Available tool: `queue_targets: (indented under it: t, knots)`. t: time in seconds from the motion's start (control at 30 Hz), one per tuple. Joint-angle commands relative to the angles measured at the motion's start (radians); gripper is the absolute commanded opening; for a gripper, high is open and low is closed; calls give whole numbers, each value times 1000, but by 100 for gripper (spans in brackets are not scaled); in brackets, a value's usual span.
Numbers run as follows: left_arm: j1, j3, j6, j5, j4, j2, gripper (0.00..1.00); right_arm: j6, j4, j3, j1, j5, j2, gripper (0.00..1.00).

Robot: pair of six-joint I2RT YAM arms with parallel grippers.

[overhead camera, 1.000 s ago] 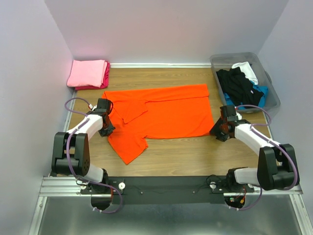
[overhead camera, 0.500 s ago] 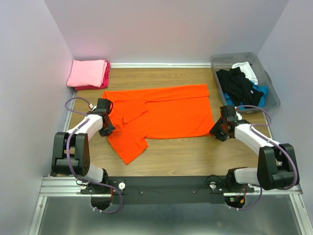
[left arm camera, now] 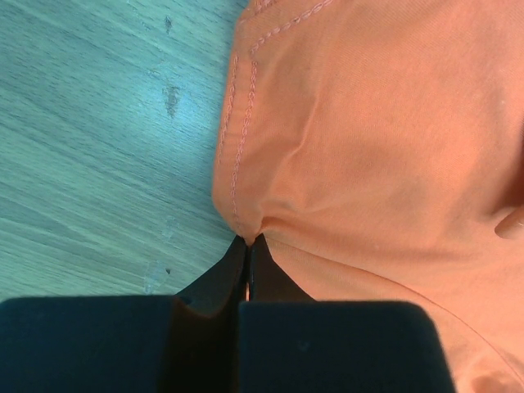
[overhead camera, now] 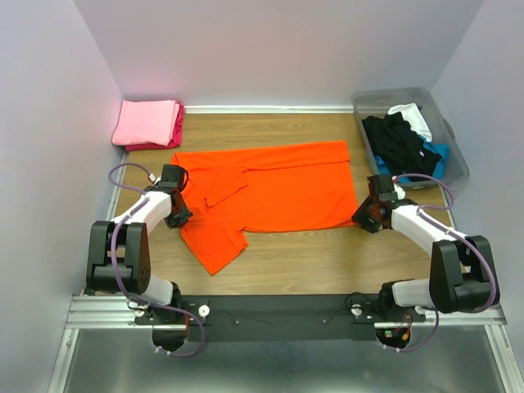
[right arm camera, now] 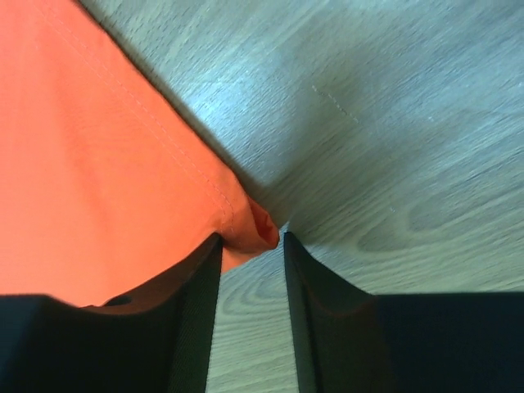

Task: Fold and stack the t-shirts
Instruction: Fold the tshirt

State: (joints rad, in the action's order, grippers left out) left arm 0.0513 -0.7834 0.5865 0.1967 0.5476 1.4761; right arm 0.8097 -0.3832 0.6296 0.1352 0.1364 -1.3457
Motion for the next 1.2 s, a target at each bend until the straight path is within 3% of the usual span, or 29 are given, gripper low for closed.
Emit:
queue_targets:
  t: [0.0, 0.13, 0.4, 0.73, 1.17]
  knots:
    - [-10, 10, -14, -17, 14, 4, 0, -26, -46, -22, -8, 66, -56, 42]
    - [-13, 13, -17, -22, 11, -2, 0, -41, -71, -7, -9, 66, -63, 38]
    - [-44, -10, -16, -36, 49, -51, 0, -75, -124, 10, -9, 86, -24, 2]
    - [-119, -79, -33, -77, 107, -123, 0, -167, -223, 116, -31, 62, 11, 1]
    - [-119, -183, -28, -132, 63, -31, 0, -239, -224, 412, -31, 5, -213, 1]
